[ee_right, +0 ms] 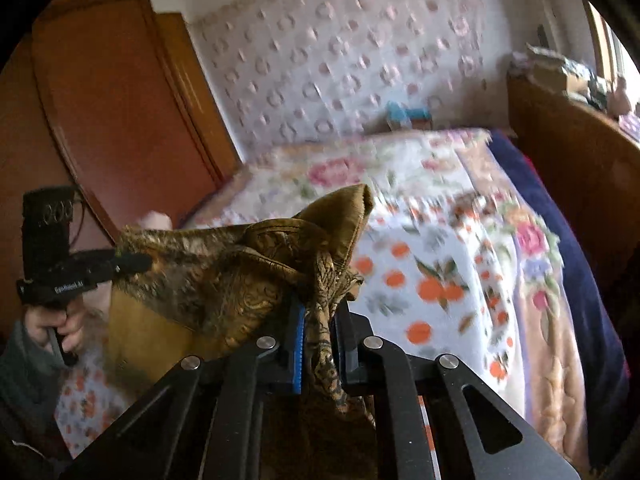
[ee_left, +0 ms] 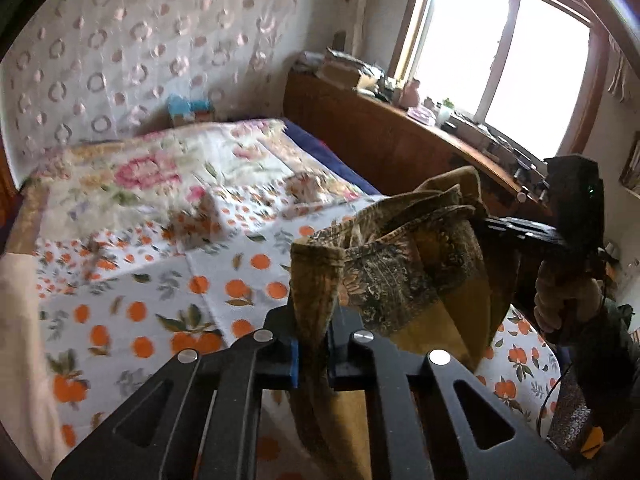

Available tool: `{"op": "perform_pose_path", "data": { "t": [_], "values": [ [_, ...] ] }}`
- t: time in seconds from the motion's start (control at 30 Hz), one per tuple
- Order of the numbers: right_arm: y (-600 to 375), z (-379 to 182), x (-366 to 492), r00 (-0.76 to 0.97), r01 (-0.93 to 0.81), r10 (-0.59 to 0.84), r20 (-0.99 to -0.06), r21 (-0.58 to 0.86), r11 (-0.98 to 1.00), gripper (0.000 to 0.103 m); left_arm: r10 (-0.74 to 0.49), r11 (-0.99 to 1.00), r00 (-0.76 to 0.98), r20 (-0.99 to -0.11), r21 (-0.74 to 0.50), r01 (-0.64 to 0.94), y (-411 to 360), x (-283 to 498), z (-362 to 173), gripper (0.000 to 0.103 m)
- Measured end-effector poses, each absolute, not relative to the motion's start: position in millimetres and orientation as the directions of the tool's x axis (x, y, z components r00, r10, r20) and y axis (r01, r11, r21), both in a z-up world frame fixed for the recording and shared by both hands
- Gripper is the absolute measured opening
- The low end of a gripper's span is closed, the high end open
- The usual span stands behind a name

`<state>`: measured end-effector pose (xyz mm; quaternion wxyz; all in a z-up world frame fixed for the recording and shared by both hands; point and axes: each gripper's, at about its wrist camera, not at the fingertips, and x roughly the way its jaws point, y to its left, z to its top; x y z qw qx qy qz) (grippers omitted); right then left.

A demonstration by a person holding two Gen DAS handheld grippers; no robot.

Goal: Fold small clothes
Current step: 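Carry the shirt with both tools toward the yellow plush toy by the wardrobe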

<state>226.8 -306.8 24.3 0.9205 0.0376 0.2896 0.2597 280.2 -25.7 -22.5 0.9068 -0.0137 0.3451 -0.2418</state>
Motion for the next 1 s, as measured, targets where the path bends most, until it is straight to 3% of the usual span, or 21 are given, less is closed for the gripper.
{"op": "perform_pose_path", "data": {
  "t": [0.23,0.63,0.83,1.0],
  "values": [
    [-256.6,48.6,220.1,0.719,-0.54,0.536,-0.443,0.129,0.832,0.011,-0.366,0.928,0.751,-0.55,-0.152,0.341,20.6,253.2,3.5,0.009],
    [-116.8,68.9,278.6,0.599,-0.745,0.673,-0.434,0.006,0.667,0.011,-0.132,0.99,0.879,-0.458,-0.111,0.091,144.3,190.6,25.4,0.009],
    [-40.9,83.7,308.6,0.51,-0.838,0.734,-0.449,-0.068,0.541,0.011,0.027,0.992,0.898,-0.439,-0.098,-0.078,188.9,161.3,11.0,0.009],
    [25.1,82.2,324.6,0.487,-0.869,0.729,-0.481,-0.187,0.457,0.011,0.081,0.967,0.881,-0.467,-0.177,-0.183,233.3,149.0,-26.0,0.009]
  ]
}}
